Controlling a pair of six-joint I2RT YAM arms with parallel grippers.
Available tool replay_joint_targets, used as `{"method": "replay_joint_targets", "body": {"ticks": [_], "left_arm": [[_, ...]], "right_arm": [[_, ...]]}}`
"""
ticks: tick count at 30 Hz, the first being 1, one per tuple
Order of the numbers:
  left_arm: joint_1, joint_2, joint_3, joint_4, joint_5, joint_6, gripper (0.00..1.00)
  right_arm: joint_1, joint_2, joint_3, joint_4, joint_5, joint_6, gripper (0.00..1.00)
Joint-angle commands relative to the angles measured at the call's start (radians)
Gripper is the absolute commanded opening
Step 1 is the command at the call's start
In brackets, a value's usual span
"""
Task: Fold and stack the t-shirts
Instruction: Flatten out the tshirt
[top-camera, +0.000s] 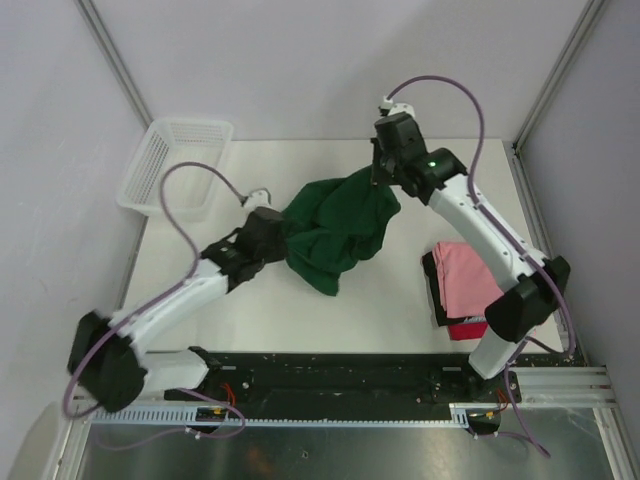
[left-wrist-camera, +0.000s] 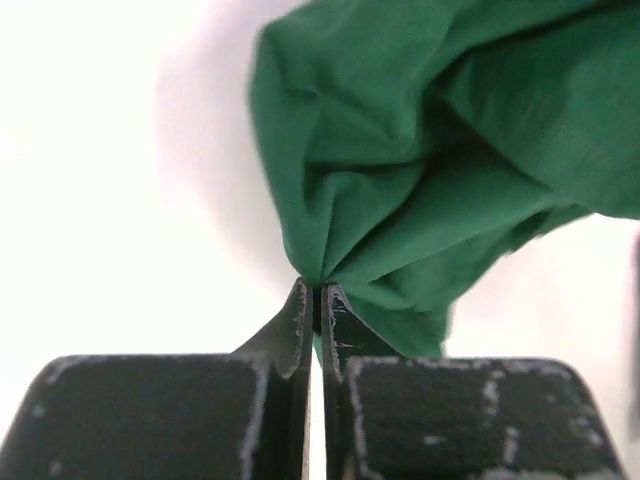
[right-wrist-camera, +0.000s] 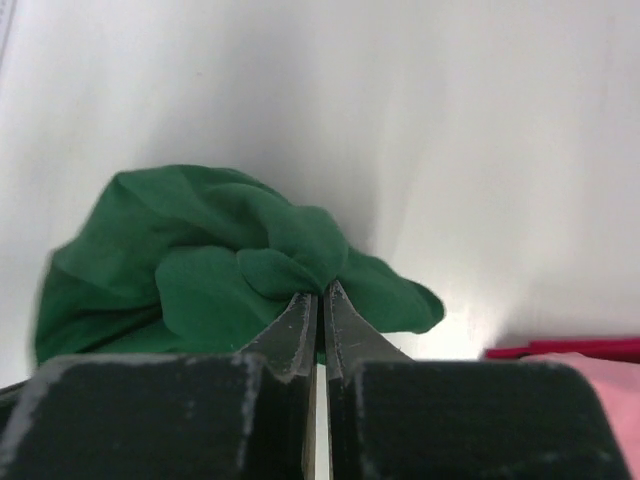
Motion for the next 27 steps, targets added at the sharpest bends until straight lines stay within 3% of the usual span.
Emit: {"method": "replay_joint_targets", "body": {"ticks": [1, 7, 12, 16, 20, 21, 22, 24, 25, 27], "left_arm": [[-0.003, -0.267, 0.086, -0.16, -0.178, 0.175, 0.0], [-0.004, -0.491, 0.138, -0.294, -0.108, 0.289, 0.0], [-0.003, -0.524, 0.179, -0.368, -0.134, 0.316, 0.0], [0.082, -0.37, 0.259, -0.35, -0.164, 0.337, 0.0], [0.268, -0.045, 0.419, -0.199, 0.027, 0.372, 0.0], [0.306, 0.07, 0.501, -0.194, 0.09, 0.375, 0.05], [0.337, 0.194, 0.598, -0.209, 0.142, 0.37, 0.23], [0.373, 0.401, 0.781, -0.252, 0.22, 0.335, 0.56], [0.381, 0.455, 0.833, -0.264, 0.258, 0.321, 0.68], [0.382, 0.484, 0.867, -0.272, 0.292, 0.306, 0.8]], "right_arm": [[-0.028, -0.175, 0.049, -0.05, 0.075, -0.041, 0.0], [-0.058, -0.338, 0.06, -0.107, 0.107, -0.059, 0.0], [-0.114, -0.404, 0.067, -0.109, 0.07, -0.069, 0.0], [-0.196, -0.321, 0.054, -0.046, -0.046, -0.076, 0.0], [-0.274, -0.145, 0.037, 0.114, -0.145, -0.079, 0.0], [-0.291, -0.077, 0.067, 0.136, -0.152, -0.074, 0.0], [-0.306, -0.002, 0.104, 0.149, -0.157, -0.067, 0.06], [-0.327, 0.141, 0.209, 0.135, -0.182, -0.045, 0.31], [-0.332, 0.215, 0.28, 0.099, -0.196, -0.035, 0.44], [-0.33, 0.329, 0.429, -0.017, -0.2, -0.019, 0.61]]}}
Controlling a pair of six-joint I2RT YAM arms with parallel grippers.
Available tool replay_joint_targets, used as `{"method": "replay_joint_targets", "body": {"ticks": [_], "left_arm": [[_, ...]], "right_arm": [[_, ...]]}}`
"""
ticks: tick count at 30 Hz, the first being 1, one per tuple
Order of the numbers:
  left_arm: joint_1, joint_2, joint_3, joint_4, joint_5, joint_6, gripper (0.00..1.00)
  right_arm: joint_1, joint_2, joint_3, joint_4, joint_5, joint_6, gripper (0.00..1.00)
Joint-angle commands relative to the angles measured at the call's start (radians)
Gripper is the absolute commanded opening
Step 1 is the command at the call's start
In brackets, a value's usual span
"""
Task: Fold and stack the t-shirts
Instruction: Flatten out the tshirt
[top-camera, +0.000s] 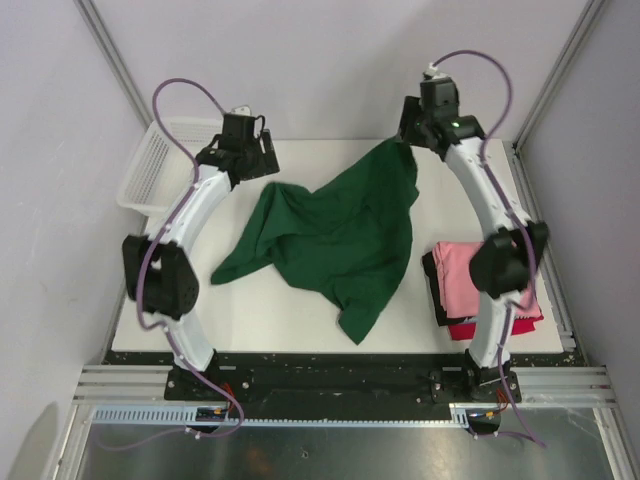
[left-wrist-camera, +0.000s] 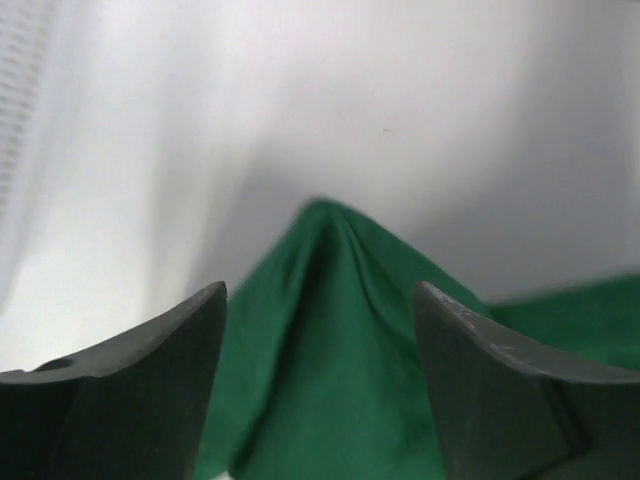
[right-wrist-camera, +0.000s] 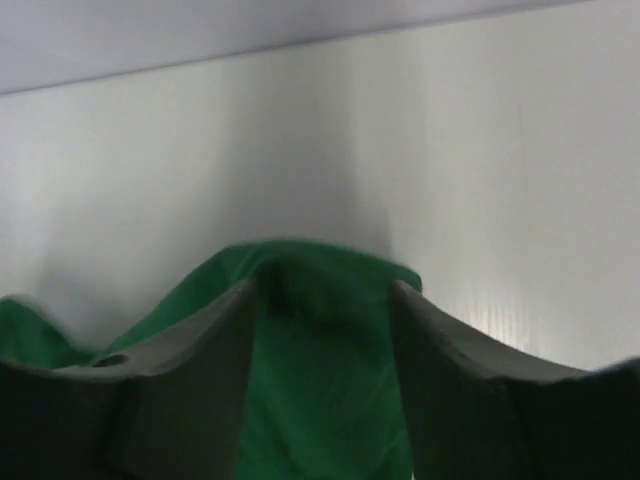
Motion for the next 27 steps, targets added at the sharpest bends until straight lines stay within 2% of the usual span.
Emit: {"method": "replay_joint_targets", "body": {"ticks": [1, 2, 4, 11, 16, 21, 27], "left_arm": [[0.021, 0.074, 0.099, -0.036, 0.164, -0.023, 0.83], [0.018, 0.056, 0.081, -0.036, 0.162, -0.024, 0.84], [0.013, -0.01, 0.011, -0.036, 0.161, -0.038, 0.84], [-0.094, -0.348, -0.454, 0.073, 0.209, -0.144, 0.8], [-0.218, -0.505, -0.701, 0.136, 0.252, -0.206, 0.79], [-0.253, -0.593, -0.851, 0.166, 0.24, -0.246, 0.79], [-0.25, -0.645, -0.952, 0.172, 0.18, -0.294, 0.79]], "right_arm": [[-0.011, 0.203, 0.264, -0.139, -0.045, 0.03, 0.67], [-0.005, 0.202, 0.272, -0.165, -0.035, 0.038, 0.72], [0.012, 0.134, 0.152, -0.15, -0.043, 0.074, 0.76], [0.038, -0.326, -0.584, 0.071, -0.14, 0.315, 0.78], [0.116, -0.562, -0.96, 0.123, -0.108, 0.422, 0.78], [0.123, -0.663, -1.2, 0.197, -0.118, 0.48, 0.78], [0.048, -0.669, -1.354, 0.252, -0.123, 0.477, 0.78]]}}
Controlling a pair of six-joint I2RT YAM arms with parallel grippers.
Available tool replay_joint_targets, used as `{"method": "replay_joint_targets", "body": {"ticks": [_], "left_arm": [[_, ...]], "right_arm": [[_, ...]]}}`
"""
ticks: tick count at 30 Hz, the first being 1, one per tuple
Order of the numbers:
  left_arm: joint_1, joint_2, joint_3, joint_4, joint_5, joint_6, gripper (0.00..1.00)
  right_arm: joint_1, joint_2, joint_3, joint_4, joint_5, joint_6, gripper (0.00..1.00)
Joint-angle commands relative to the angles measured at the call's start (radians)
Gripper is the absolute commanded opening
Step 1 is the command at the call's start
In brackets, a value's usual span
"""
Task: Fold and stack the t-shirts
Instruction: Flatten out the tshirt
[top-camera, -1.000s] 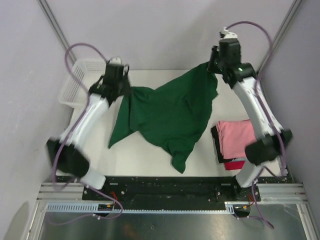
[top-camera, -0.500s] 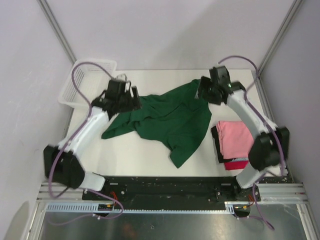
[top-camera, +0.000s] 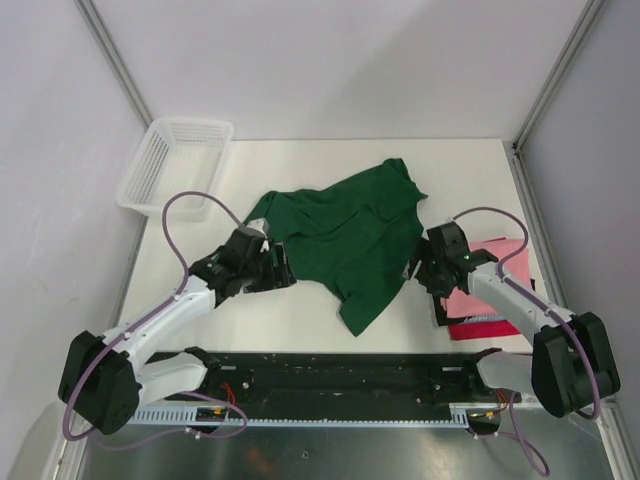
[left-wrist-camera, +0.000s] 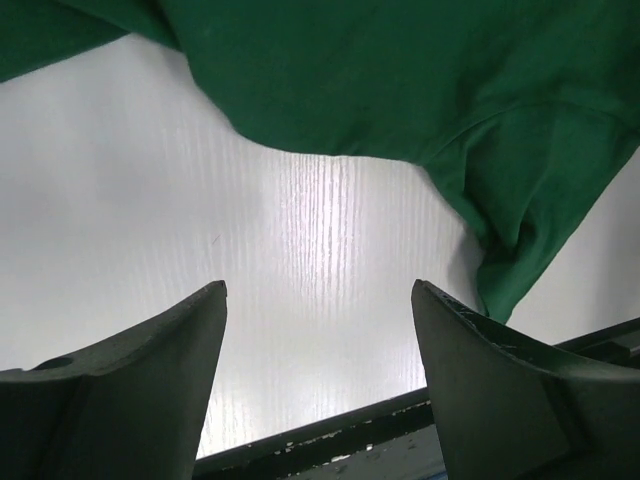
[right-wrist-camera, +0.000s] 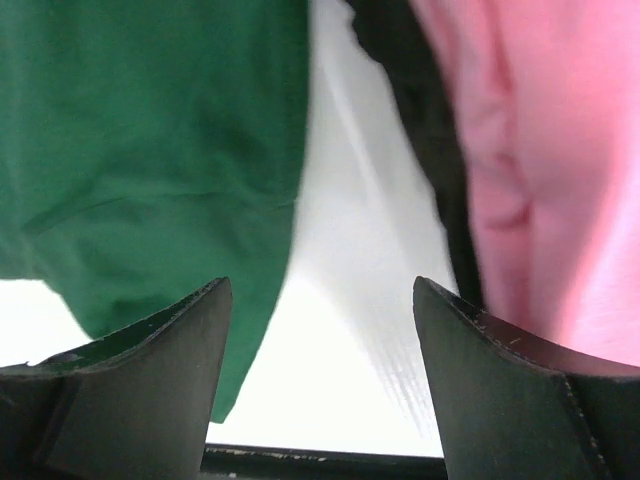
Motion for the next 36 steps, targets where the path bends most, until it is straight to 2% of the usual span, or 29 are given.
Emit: {"method": "replay_joint_targets", "body": {"ticks": [1, 10, 17, 20, 25, 36], "left_arm": [[0.002, -0.065, -0.041, 0.053, -0.055, -0.06, 0.79], [0.049, -0.11, -0.083, 0.053, -0.064, -0.065, 0.79], [0.101, -0.123, -0.1, 0.052, -0.049, -0.047, 0.79], [0.112, -0.119, -0.098, 0.052, -0.046, -0.041, 0.79], [0.12, -0.118, -0.096, 0.052, -0.043, -0.041, 0.79], [0.138, -0.127, -0.097, 0.048, -0.035, -0.041, 0.79]], "right_arm": [[-0.065, -0.031, -0.062, 0.092, 0.008, 0.019, 0.78], [-0.236, -0.138, -0.132, 0.01, 0.05, -0.052, 0.78], [-0.279, -0.184, -0.133, -0.024, 0.063, -0.074, 0.78], [-0.204, -0.172, -0.116, 0.02, 0.043, -0.051, 0.78], [0.03, -0.032, -0.033, 0.045, 0.149, 0.024, 0.76], [0.092, 0.23, 0.01, 0.245, 0.102, 0.085, 0.65]]}}
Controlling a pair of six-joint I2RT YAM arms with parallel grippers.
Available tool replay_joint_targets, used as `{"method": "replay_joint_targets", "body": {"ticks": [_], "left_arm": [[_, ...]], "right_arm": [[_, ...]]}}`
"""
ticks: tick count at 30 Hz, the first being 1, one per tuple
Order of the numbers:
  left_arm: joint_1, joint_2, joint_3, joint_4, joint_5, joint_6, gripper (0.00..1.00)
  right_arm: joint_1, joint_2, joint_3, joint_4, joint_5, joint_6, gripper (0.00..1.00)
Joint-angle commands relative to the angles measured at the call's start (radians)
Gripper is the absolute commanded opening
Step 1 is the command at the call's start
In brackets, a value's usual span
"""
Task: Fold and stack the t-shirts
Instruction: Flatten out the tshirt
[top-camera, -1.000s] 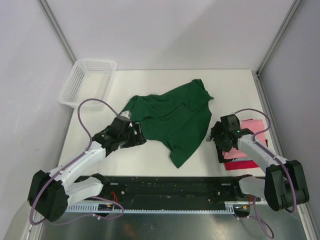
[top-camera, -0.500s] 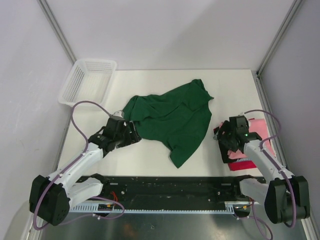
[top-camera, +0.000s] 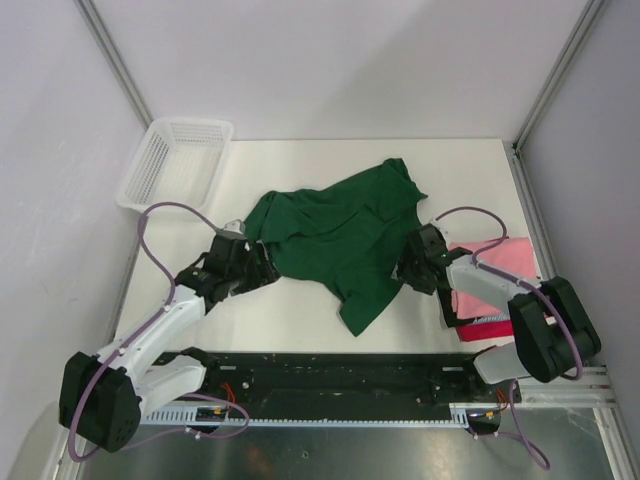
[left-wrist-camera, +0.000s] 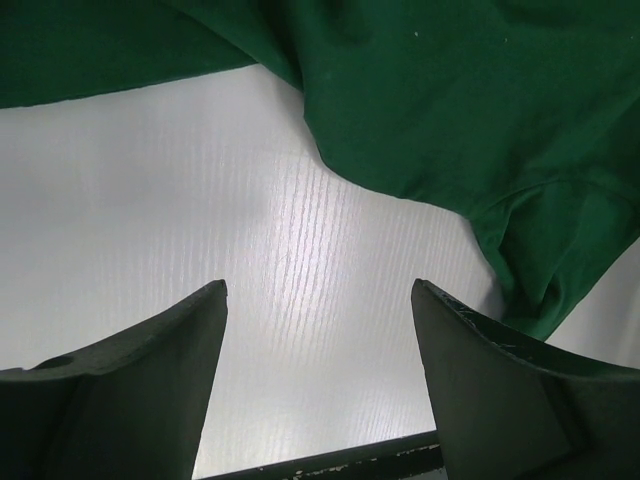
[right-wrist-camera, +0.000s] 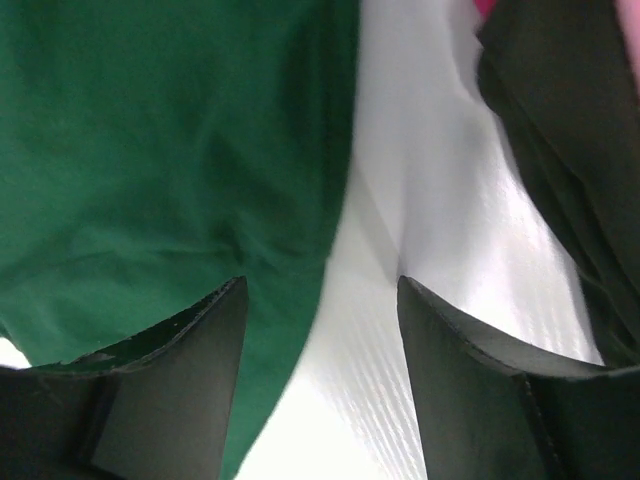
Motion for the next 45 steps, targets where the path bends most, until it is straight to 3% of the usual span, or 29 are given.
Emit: {"method": "replay_joint_targets", "body": {"ticks": [1, 4, 10, 13, 17, 26, 34, 39, 45], "left_arm": [[0.011, -0.027, -0.002, 0.016, 0.008, 0.009, 0.79], [0.015, -0.036, 0.0, 0.012, 0.005, 0.01, 0.78], [0.024, -0.045, 0.002, 0.004, -0.001, 0.008, 0.79], [0.026, -0.048, 0.005, 0.001, -0.005, 0.007, 0.79], [0.029, -0.037, 0.007, -0.002, -0.02, 0.001, 0.78], [0.03, 0.022, 0.015, -0.003, -0.086, -0.027, 0.77], [0.012, 0.06, 0.019, -0.003, -0.122, 0.028, 0.68], [-0.075, 0.114, 0.081, -0.002, -0.176, 0.105, 0.66], [-0.201, 0.307, 0.203, -0.006, -0.222, 0.131, 0.64]], "right_arm": [[0.014, 0.078, 0.051, 0.098, 0.013, 0.033, 0.64], [0.022, 0.112, 0.068, 0.087, 0.027, 0.03, 0.57], [0.025, 0.145, 0.074, 0.015, 0.107, 0.008, 0.12], [-0.013, 0.146, 0.067, -0.054, 0.173, -0.018, 0.01], [-0.114, 0.076, 0.021, -0.107, 0.225, -0.064, 0.0], [-0.336, -0.079, -0.019, -0.153, 0.167, -0.166, 0.0], [-0.316, -0.077, -0.003, -0.122, 0.103, -0.158, 0.0], [-0.284, -0.071, 0.028, -0.114, 0.086, -0.152, 0.0], [-0.235, -0.044, 0.07, -0.12, 0.089, -0.143, 0.0]]}}
